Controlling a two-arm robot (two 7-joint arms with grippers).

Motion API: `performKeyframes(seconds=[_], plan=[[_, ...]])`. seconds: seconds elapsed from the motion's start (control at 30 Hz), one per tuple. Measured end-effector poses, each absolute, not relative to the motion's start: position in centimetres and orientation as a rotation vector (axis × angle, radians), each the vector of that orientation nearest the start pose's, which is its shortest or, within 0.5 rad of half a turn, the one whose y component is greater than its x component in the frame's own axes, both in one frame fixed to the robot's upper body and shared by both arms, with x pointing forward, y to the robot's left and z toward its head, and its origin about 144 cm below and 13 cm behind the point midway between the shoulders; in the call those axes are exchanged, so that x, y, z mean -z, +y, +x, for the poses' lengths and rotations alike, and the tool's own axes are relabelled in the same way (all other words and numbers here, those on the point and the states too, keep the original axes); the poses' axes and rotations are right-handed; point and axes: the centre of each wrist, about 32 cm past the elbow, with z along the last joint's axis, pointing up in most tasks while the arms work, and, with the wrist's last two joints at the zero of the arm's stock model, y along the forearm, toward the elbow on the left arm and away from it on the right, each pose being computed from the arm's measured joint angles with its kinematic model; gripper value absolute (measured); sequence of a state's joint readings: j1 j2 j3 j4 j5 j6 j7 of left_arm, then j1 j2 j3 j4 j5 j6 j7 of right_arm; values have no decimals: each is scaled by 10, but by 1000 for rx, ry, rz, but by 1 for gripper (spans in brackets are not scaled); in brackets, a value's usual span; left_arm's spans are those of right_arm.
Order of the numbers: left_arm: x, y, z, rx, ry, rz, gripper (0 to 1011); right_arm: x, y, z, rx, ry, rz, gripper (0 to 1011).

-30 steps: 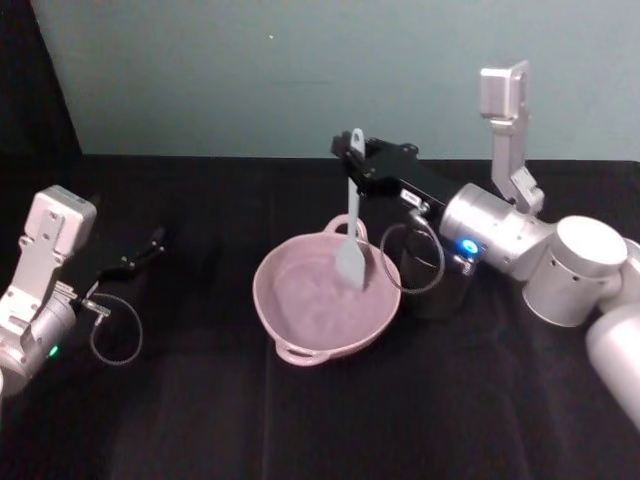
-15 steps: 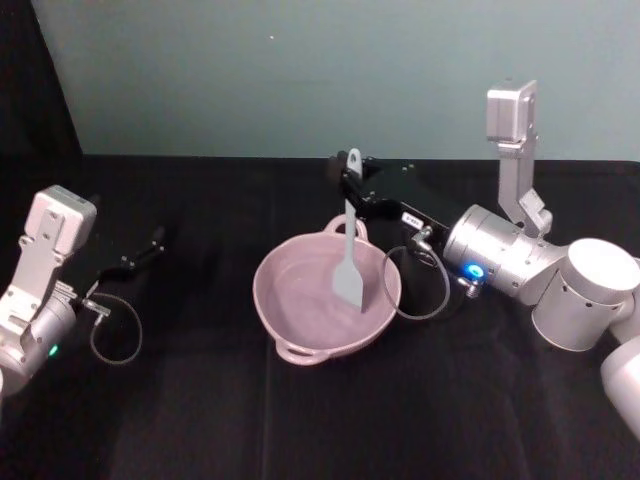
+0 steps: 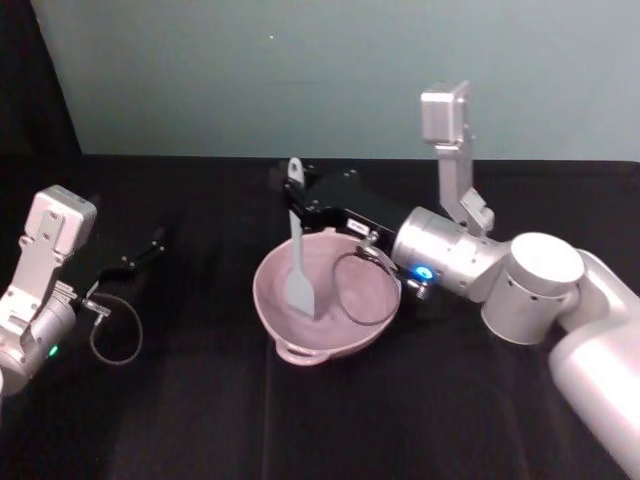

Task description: Use the one hand to pick up the spoon and stir the clear water in the bowl.

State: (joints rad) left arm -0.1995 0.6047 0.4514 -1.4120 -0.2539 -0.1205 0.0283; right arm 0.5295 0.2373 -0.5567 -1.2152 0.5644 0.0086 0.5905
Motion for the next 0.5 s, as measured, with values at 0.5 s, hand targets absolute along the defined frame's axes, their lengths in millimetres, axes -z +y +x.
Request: performKeyframes(seconds=[0.5], plan=[[-1140, 310, 489, -1248, -285, 304, 1011, -1196, -151, 610, 594, 79, 79, 112]])
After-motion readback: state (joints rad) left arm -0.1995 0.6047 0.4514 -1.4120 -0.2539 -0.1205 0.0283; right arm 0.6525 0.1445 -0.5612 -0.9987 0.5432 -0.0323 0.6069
